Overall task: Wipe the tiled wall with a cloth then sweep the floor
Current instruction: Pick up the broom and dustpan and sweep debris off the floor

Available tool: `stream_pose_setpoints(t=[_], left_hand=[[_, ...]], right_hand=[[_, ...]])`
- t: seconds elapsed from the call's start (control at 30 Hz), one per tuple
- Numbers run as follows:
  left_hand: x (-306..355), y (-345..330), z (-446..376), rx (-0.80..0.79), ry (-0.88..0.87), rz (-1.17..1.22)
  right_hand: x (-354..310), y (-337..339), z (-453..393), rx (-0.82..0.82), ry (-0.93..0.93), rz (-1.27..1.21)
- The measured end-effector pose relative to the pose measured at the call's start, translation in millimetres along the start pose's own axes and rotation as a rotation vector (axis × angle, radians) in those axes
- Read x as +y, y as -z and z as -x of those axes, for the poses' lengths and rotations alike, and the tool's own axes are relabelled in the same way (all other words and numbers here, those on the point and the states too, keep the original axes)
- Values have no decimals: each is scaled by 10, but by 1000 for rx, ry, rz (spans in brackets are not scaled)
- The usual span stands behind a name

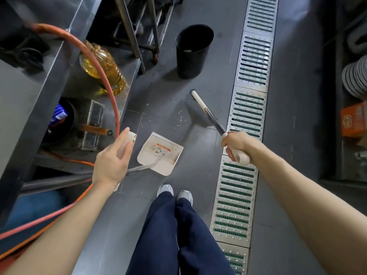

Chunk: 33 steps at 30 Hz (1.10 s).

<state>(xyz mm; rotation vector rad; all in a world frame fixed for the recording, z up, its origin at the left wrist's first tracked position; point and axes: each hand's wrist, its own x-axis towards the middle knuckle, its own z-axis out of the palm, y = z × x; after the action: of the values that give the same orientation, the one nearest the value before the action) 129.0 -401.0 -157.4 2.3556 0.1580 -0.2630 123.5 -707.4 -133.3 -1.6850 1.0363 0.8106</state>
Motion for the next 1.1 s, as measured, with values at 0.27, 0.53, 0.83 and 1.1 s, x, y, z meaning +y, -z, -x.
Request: stream_pose_setpoints(t=[0.27,0.53,0.83,1.1], left_hand=[[-35,31,-430,-27,0,-35],[41,16,-481,-104,-70,-118],[72,60,-462,-75,-39,-159],[256,-66,-287,15,5,-207]], right_hand=[[-434,-136,-603,-41,-15,332],[-318,-544,37,-182,-78,412],[-540,-176,-75,34,5,295],[-440,660,-629,49,-57,416]])
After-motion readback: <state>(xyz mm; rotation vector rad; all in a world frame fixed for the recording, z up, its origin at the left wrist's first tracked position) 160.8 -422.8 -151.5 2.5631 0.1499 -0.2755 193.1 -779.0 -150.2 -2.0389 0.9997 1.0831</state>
